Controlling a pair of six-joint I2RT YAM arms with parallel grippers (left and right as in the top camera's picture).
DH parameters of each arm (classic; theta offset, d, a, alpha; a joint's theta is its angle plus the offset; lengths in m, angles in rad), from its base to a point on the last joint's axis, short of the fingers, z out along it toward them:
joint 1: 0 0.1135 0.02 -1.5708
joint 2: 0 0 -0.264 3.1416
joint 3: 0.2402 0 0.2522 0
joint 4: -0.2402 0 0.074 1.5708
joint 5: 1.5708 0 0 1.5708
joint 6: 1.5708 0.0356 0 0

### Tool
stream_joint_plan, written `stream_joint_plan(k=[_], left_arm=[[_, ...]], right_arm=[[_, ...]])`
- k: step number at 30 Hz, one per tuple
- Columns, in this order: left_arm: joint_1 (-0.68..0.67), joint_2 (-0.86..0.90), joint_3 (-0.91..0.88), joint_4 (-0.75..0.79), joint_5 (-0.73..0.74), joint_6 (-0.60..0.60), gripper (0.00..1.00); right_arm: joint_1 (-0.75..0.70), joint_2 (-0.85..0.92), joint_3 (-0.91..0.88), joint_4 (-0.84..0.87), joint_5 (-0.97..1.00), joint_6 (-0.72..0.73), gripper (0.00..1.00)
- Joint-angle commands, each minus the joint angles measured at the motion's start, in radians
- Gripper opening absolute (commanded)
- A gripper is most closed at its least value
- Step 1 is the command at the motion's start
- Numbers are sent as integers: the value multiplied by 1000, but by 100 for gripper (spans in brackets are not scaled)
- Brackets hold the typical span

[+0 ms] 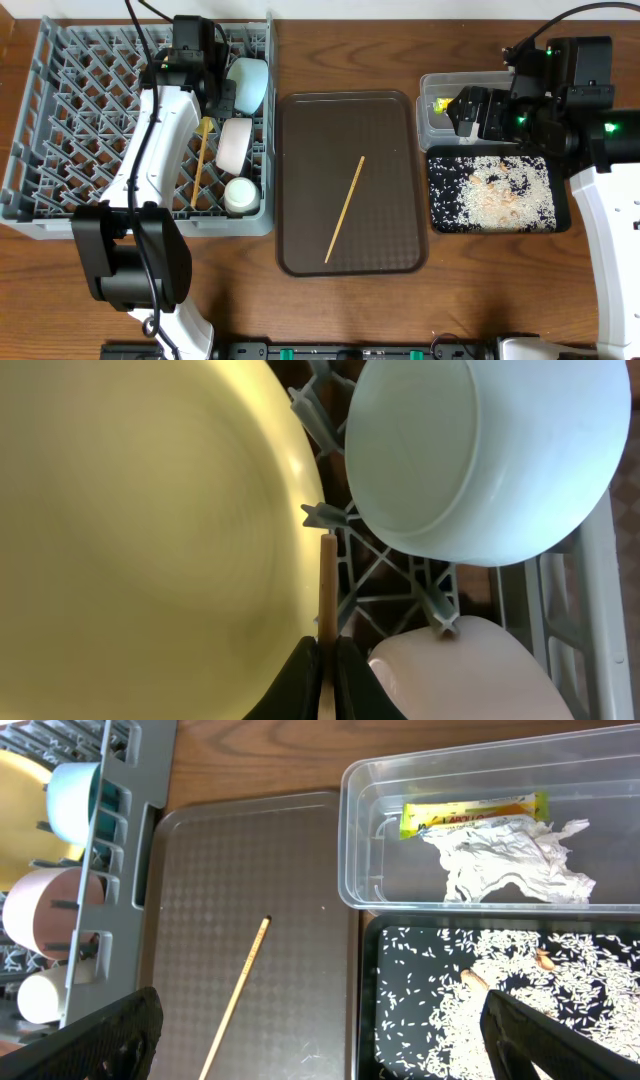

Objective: Sort waste into correct bins and load items into the dishwasher
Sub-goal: 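Lower the chopstick into the rack beside the cups, release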

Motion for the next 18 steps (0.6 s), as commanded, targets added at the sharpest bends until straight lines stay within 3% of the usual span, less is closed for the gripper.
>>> stream_joint_plan(k=[1,3,5,18], left_arm=[[6,13,-5,3,-13,-29,15],[6,13,-5,3,-13,-29,29],[6,13,-5,3,-13,-28,36],[-13,-32,5,-17,-12,-48,38]], right_arm=[[-11,2,2,-2,2,10,99],[-11,2,2,-2,2,10,99],[-11,2,2,-2,2,10,99],[-11,2,2,-2,2,10,99]])
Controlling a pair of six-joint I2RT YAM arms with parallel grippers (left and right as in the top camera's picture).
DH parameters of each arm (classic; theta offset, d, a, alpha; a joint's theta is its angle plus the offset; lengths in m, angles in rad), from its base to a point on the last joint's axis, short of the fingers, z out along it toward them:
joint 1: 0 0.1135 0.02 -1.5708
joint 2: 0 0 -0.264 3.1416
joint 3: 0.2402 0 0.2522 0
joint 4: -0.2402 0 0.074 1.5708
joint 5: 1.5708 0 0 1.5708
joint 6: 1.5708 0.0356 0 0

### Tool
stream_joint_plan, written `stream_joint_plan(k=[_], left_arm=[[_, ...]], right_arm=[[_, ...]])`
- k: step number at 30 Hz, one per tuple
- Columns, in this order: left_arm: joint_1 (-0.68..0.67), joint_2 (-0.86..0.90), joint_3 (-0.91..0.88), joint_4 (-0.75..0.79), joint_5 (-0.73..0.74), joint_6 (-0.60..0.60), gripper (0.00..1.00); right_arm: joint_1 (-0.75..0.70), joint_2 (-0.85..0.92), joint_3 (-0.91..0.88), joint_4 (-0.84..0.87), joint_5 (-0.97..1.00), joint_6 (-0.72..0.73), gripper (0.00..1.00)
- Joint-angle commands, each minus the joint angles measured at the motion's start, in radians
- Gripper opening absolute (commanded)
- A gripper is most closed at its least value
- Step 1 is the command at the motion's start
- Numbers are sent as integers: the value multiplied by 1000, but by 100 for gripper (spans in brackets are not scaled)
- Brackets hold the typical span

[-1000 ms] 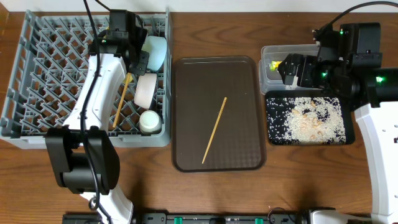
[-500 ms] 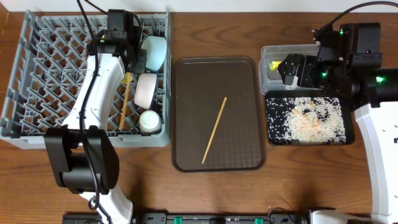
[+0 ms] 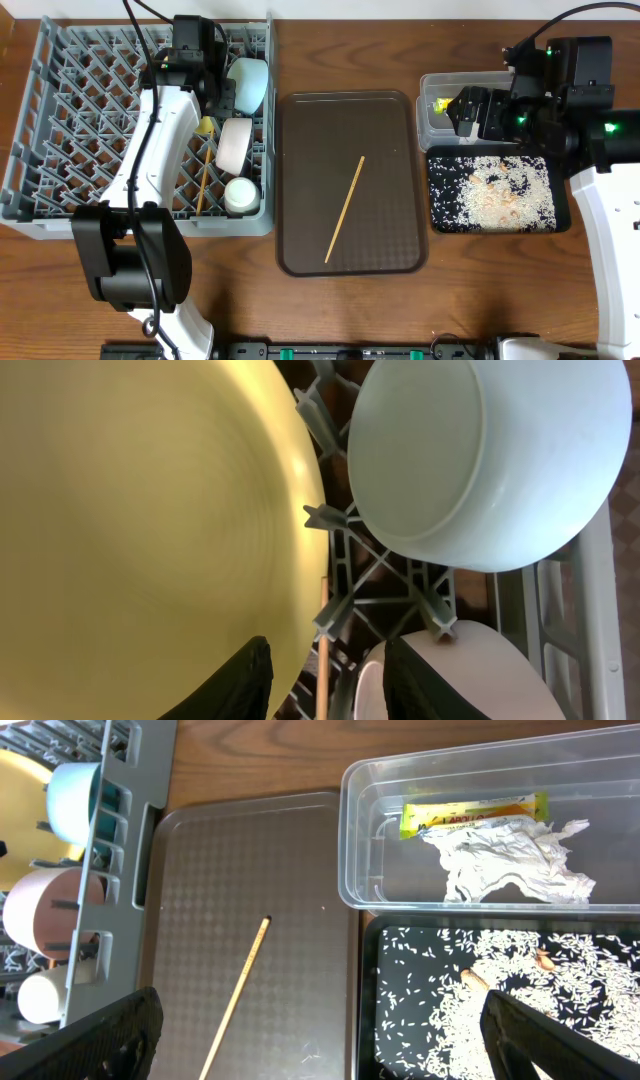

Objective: Sort waste into correct bins and load items into the dishwasher
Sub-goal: 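Lower the chopstick into the rack beside the cups, release, then move the left gripper back to the tray and grasp the second chopstick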

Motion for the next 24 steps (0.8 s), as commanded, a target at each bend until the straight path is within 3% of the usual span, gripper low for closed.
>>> stream_joint_plan(k=[1,6,10,17,24], left_arm=[[-21,-52,5,-20,-12,-27,38],[-100,-186,4,-72,10,-43,39],[-194,-242,4,-107,127,-64,39],[-364,-185,-95,-122,192,-249,39],[-513,-42,-153,-84,179,-293,39]], right_arm=[[-11,2,2,-2,2,10,99],[-11,2,2,-2,2,10,99],[-11,2,2,-2,2,10,99],[-11,2,2,-2,2,10,99],[-11,2,2,-2,2,10,99]])
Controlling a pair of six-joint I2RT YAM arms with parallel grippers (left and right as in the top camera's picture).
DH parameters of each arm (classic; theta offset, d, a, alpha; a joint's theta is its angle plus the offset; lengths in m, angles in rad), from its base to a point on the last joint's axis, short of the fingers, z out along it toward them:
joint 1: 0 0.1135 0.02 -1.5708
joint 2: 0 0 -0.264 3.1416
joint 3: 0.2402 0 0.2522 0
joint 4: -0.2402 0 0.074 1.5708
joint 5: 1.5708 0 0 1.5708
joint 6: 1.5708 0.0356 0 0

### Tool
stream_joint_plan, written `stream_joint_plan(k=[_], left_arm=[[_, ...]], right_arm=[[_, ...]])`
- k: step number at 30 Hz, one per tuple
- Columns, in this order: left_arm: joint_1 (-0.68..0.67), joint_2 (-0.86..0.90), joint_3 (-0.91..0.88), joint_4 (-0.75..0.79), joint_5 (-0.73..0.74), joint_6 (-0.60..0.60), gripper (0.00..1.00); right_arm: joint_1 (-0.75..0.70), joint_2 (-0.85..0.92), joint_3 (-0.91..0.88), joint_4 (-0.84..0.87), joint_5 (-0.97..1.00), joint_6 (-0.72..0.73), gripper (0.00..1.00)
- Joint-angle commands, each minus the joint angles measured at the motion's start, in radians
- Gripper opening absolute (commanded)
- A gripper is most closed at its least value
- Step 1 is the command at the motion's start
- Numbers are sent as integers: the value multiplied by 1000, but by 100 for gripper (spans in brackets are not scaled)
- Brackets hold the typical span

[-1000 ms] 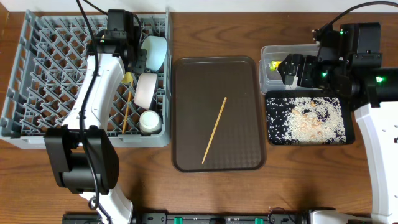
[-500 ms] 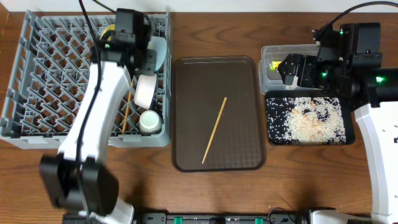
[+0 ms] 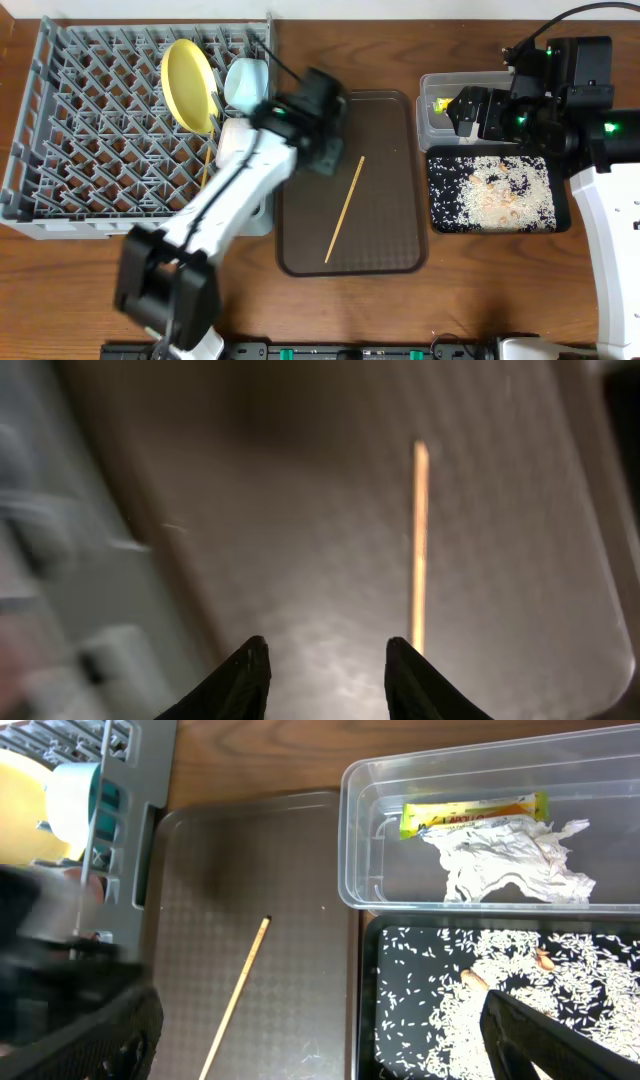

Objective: Sort waste into correct bins and load items into the dishwasher
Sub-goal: 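Move the left gripper back to the tray and grasp the second chopstick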

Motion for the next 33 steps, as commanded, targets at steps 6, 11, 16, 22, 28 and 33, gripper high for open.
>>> stream_joint_plan(k=[6,11,16,22,28,33], left_arm=[[-67,149,-3,50,2,-42,39],[-69,223,-3,72,23,-42,38],[-74,257,-3,95,71,-45,37],[-83,257,-3,90,85,-45,36],[-87,257,-3,49,136,-41,34],[-109,257,-40,55,118,-43,34]], right_arm=[[-11,2,2,-2,2,10,99],[-11,2,2,-2,2,10,99],[-11,2,2,-2,2,10,99],[-11,2,2,-1,2,10,99],[-11,2,2,-2,2,10,99],[-11,2,2,-2,2,10,99]])
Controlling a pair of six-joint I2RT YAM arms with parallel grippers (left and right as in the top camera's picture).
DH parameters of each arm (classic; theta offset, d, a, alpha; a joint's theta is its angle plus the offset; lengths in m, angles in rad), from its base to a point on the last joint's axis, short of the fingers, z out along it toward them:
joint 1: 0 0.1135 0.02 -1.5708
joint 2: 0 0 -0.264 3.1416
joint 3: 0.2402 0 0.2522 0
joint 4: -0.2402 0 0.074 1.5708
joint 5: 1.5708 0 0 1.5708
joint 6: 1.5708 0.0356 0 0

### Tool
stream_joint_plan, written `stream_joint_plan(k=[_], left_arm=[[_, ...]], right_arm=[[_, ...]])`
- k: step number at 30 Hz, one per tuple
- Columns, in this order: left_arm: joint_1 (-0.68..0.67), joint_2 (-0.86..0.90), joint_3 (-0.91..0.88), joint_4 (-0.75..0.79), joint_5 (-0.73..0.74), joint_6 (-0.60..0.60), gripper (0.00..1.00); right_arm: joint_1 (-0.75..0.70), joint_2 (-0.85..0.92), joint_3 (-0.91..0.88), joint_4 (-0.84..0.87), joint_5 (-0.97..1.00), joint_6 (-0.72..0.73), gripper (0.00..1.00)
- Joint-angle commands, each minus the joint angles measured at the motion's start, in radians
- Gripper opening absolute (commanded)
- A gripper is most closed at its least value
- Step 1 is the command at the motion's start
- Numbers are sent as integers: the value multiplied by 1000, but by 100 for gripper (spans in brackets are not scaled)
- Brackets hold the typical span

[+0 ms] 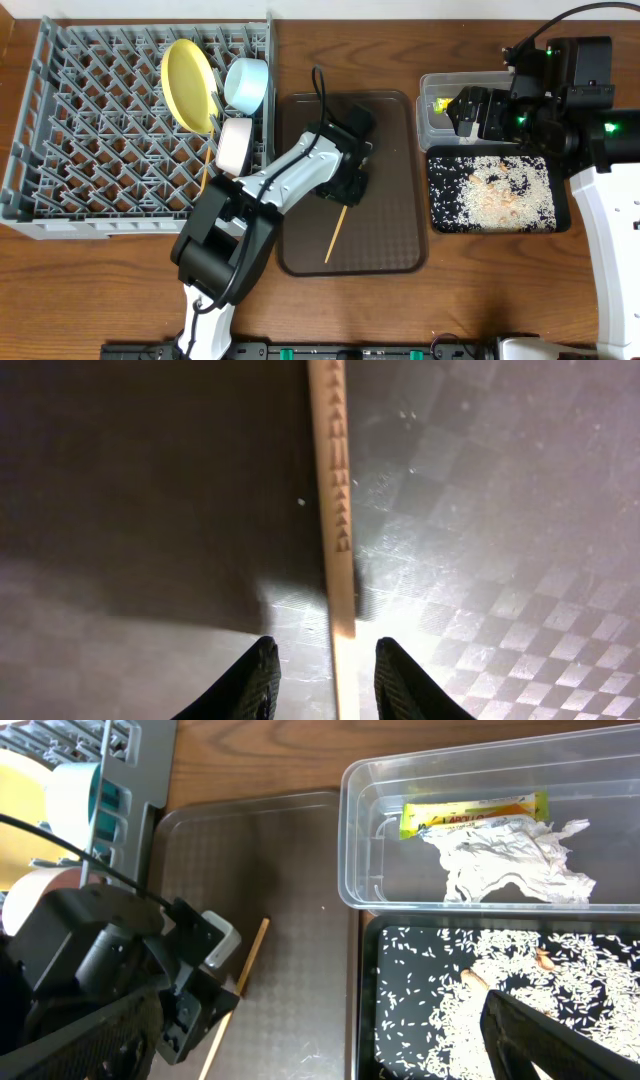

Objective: Sort waste into correct bins and load items into the dishwasher
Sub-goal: 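Move the left gripper back to the tray and grasp the second chopstick, then lift the second chopstick and carry it over the dish rack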

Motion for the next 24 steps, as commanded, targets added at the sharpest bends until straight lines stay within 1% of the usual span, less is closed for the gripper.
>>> stream_joint_plan(k=[1,6,9,13,15,16,17,24], left_arm=[[-18,-3,-39,20,-18,-14,34],[-20,-3,-53,41,-37,-32,34],[-21,3,-53,56,-40,-32,31],[-24,36,-53,71,-39,-32,29],[-24,43,-53,70,-35,-32,20],[-24,43,-53,70,-35,-32,12],[-24,43,-53,70,-35,-31,8],[-23,25,-38,62,-36,-31,8]], right_arm=[[-11,2,2,-2,2,10,99],[-11,2,2,-2,2,10,99],[-11,2,2,-2,2,10,99],[-11,2,2,-2,2,10,99],[-11,2,2,-2,2,10,99],[-11,2,2,-1,2,10,99],[-11,2,2,-2,2,10,99],[-11,2,2,-2,2,10,99]])
